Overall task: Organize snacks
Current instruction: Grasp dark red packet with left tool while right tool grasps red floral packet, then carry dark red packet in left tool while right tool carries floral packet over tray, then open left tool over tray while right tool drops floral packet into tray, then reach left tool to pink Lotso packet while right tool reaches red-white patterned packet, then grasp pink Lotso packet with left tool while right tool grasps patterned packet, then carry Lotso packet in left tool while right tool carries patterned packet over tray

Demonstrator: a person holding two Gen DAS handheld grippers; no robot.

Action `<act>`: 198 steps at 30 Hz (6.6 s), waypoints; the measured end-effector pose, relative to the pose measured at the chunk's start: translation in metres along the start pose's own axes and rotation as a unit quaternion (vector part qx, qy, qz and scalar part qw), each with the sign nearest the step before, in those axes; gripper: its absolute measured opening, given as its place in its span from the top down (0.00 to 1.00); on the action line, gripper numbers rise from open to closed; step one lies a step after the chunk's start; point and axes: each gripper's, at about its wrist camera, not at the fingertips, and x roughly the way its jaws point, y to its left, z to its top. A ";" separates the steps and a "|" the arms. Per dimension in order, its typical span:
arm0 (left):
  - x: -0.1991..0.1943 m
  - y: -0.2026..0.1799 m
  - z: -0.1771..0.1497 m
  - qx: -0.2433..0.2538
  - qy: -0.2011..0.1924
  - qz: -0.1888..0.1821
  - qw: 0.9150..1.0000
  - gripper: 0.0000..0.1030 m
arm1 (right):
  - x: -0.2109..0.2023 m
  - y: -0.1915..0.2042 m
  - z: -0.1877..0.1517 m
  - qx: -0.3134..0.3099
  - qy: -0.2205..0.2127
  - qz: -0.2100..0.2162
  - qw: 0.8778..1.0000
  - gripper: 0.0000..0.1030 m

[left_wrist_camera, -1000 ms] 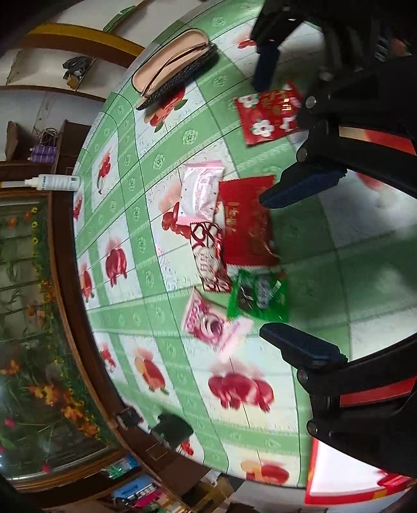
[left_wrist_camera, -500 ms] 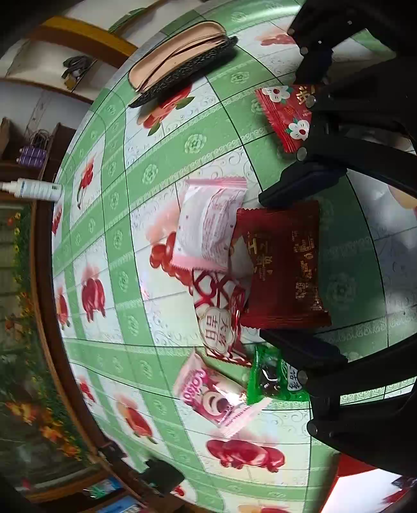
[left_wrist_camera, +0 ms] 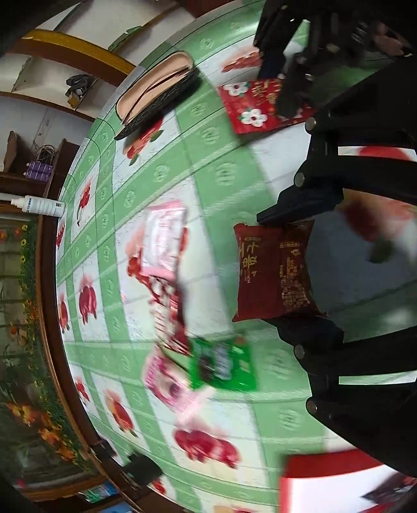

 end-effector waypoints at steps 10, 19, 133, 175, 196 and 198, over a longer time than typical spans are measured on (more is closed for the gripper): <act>-0.076 0.015 -0.057 0.009 -0.053 0.034 0.998 0.52 | -0.022 0.028 -0.014 0.008 -0.012 0.061 0.998 0.67; -0.138 0.071 -0.111 -0.041 -0.094 0.093 0.990 0.52 | -0.020 0.088 -0.027 -0.034 0.004 0.096 0.995 0.68; 0.002 0.105 0.068 0.024 -0.016 0.152 0.988 0.35 | 0.113 0.099 0.137 -0.039 -0.013 0.127 0.991 0.57; 0.006 0.066 0.056 0.035 0.001 0.055 0.998 0.68 | 0.076 0.068 0.087 -0.128 0.048 0.123 0.983 0.67; -0.122 0.067 -0.073 -0.040 -0.083 0.017 0.996 0.68 | 0.032 0.008 0.015 0.143 0.021 0.382 0.913 0.76; -0.127 0.071 -0.082 -0.044 -0.087 0.018 0.995 0.68 | 0.030 0.009 0.012 0.155 0.015 0.398 0.904 0.76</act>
